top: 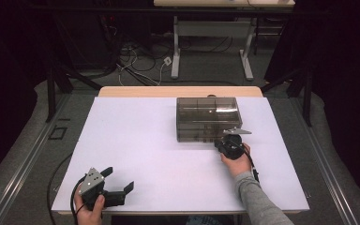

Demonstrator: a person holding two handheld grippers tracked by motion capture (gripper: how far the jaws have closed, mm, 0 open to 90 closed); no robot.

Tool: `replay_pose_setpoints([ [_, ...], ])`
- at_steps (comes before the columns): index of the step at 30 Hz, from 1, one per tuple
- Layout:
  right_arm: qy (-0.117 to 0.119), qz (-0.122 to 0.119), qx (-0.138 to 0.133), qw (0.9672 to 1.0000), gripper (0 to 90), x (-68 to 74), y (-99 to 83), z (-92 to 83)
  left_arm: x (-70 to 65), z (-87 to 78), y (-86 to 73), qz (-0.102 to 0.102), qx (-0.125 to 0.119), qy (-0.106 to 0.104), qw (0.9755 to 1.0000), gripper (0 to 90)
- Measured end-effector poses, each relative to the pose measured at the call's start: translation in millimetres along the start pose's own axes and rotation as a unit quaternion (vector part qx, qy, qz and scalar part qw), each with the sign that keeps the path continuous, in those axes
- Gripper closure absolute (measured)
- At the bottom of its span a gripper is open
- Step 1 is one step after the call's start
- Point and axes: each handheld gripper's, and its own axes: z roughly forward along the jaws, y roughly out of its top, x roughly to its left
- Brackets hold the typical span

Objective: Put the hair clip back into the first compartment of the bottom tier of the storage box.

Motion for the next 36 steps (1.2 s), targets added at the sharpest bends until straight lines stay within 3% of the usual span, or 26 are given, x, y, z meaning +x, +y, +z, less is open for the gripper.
replay_pose_setpoints([
  [27,-0.006,0.007,-0.004,0.9999,89.8,-1.9,6.1,5.8,0.9,-6.0,-4.4,-0.009,0.001,0.009,0.9999,0.4],
  [36,-0.005,-0.006,-0.013,0.9999,81.7,1.2,7.2,-1.7,4.7,-3.0,-3.1,-0.014,-0.002,0.003,0.9999,0.4],
])
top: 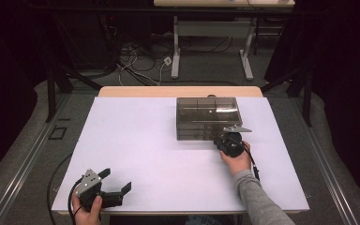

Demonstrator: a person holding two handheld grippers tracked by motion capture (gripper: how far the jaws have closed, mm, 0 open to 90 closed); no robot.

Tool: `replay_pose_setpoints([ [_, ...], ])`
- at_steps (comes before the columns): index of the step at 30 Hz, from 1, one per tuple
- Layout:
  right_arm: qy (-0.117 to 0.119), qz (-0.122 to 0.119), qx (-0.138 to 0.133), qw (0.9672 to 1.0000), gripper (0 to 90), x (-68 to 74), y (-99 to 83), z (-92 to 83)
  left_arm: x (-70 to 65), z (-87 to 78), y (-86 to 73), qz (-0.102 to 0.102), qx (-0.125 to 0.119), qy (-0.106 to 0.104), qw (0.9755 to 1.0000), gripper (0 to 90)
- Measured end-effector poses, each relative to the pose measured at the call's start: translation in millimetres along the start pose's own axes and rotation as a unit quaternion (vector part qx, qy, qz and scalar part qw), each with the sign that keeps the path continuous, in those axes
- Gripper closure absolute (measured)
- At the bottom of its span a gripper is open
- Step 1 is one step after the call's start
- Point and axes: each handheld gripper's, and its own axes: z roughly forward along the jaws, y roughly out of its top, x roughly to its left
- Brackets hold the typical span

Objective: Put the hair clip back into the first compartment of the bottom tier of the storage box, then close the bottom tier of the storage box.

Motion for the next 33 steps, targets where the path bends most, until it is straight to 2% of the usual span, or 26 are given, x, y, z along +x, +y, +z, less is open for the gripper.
replay_pose_setpoints([
  [4,-0.011,-0.012,-0.004,0.9999,71.3,3.9,0.5,-4.4,1.0,1.9,1.4,0.004,0.002,-0.003,1.0000,0.4],
  [5,-0.012,-0.021,-0.009,0.9997,68.1,3.1,0.8,-5.6,1.3,2.2,1.7,0.004,0.002,-0.004,1.0000,0.4],
  [7,-0.004,-0.017,-0.017,0.9997,60.8,3.7,1.9,-8.8,1.6,2.5,2.7,0.004,-0.001,-0.005,1.0000,0.4],
  [12,0.007,-0.036,-0.022,0.9991,47.9,6.8,2.8,-16.3,2.7,5.6,5.3,0.006,-0.002,-0.006,1.0000,0.4],
  [13,0.003,-0.041,-0.019,0.9990,44.8,8.6,3.3,-18.8,2.8,6.5,5.9,0.007,-0.002,-0.006,1.0000,0.4],
  [15,-0.006,-0.053,-0.021,0.9983,43.6,11.1,3.6,-23.9,2.3,8.6,7.2,0.007,-0.003,-0.009,0.9999,0.4],
  [18,0.000,-0.053,-0.028,0.9982,38.3,12.4,4.1,-30.8,3.3,10.8,10.0,0.012,-0.003,-0.011,0.9999,0.4],
  [19,0.000,-0.049,-0.033,0.9982,35.5,13.4,4.0,-32.7,3.6,12.2,10.9,0.011,-0.005,-0.013,0.9999,0.4],
  [22,0.001,-0.058,-0.051,0.9970,27.6,14.8,3.0,-40.8,4.5,15.4,13.9,0.006,-0.007,-0.015,0.9998,0.4],
  [26,0.012,-0.076,-0.058,0.9954,17.3,16.1,0.7,-51.4,4.8,20.9,18.5,0.014,-0.006,-0.020,0.9997,0.4],
  [28,0.016,-0.077,-0.063,0.9950,15.9,17.6,-0.7,-56.8,4.7,24.1,20.7,0.013,-0.008,-0.022,0.9997,0.4],
  [29,0.018,-0.079,-0.066,0.9945,15.5,17.9,-1.4,-59.2,5.3,24.9,22.1,0.018,-0.007,-0.022,0.9996,0.4],
  [32,0.014,-0.086,-0.071,0.9937,13.5,19.5,-3.6,-65.4,5.1,25.9,25.5,0.022,-0.011,-0.024,0.9994,0.4],
  [33,0.014,-0.084,-0.068,0.9940,10.1,20.3,-4.5,-67.5,4.8,25.4,26.3,0.019,-0.012,-0.026,0.9994,0.4],
])
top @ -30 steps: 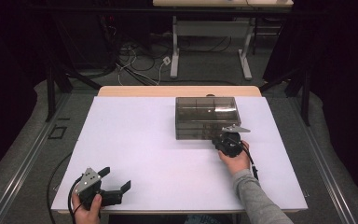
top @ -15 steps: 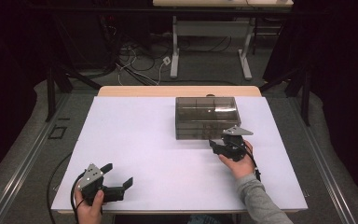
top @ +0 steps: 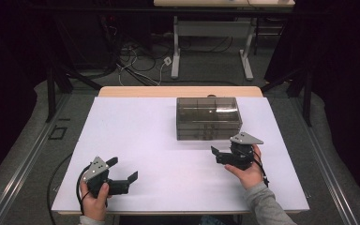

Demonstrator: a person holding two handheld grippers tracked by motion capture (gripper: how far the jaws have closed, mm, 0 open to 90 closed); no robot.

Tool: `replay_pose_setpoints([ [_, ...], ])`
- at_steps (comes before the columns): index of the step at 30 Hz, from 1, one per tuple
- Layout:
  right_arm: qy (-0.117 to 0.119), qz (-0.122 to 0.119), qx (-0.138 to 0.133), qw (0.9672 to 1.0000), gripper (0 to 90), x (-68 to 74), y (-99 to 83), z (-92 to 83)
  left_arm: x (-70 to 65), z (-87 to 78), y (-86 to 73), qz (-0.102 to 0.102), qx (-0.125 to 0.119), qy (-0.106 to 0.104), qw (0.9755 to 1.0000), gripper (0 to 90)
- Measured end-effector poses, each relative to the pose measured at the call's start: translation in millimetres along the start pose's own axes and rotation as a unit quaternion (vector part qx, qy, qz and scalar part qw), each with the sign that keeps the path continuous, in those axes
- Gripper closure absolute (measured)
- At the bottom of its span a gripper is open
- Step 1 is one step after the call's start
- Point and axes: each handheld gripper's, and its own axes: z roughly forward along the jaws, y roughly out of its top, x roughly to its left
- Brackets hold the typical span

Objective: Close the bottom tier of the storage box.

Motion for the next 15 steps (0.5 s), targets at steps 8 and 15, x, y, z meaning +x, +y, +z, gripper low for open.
replay_pose_setpoints([
  [8,0.009,0.011,0.016,0.9998,0.0,2.2,-2.1,-17.6,3.4,-4.7,11.1,0.007,-0.015,-0.013,0.9998,0.4],
  [15,0.020,0.022,-0.004,0.9995,0.0,2.0,-0.7,-48.8,8.2,-10.2,19.9,0.013,-0.026,-0.026,0.9992,0.4],
])
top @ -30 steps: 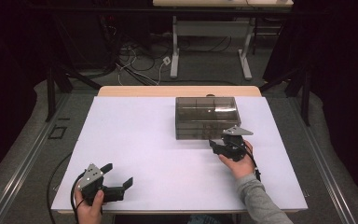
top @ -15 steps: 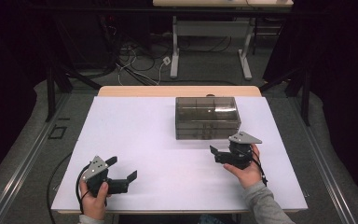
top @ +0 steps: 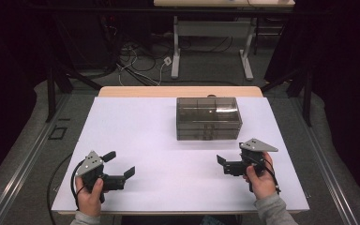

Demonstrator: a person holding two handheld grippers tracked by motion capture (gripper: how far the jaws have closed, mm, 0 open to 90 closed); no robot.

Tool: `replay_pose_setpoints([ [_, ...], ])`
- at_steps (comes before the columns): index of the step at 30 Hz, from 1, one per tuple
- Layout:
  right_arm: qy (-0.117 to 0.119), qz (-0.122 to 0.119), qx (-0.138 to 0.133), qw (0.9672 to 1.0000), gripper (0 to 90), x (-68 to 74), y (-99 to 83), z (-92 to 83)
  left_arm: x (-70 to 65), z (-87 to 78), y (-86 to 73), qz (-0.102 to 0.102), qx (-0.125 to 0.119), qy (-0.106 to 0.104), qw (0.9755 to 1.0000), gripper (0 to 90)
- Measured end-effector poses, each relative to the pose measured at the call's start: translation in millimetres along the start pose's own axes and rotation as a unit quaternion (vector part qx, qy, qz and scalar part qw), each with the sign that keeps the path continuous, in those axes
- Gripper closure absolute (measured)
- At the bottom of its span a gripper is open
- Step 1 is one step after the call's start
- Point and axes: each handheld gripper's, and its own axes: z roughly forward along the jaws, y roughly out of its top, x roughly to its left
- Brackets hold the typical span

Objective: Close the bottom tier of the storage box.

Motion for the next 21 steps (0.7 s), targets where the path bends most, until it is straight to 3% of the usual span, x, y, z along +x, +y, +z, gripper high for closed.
replay_pose_setpoints([
  [7,-0.005,0.004,-0.014,0.9999,0.0,-9.6,-8.8,-24.4,6.7,-8.5,3.4,-0.005,-0.008,0.007,0.9999,0.4],
  [13,-0.015,0.027,-0.021,0.9993,0.0,-26.1,-18.3,-30.5,15.0,-14.7,1.6,-0.018,-0.017,0.017,0.9995,0.4],
  [21,-0.044,0.035,-0.028,0.9980,0.0,-44.9,-27.1,-33.4,26.8,-20.9,-3.6,-0.045,-0.027,0.027,0.9983,0.4],
])
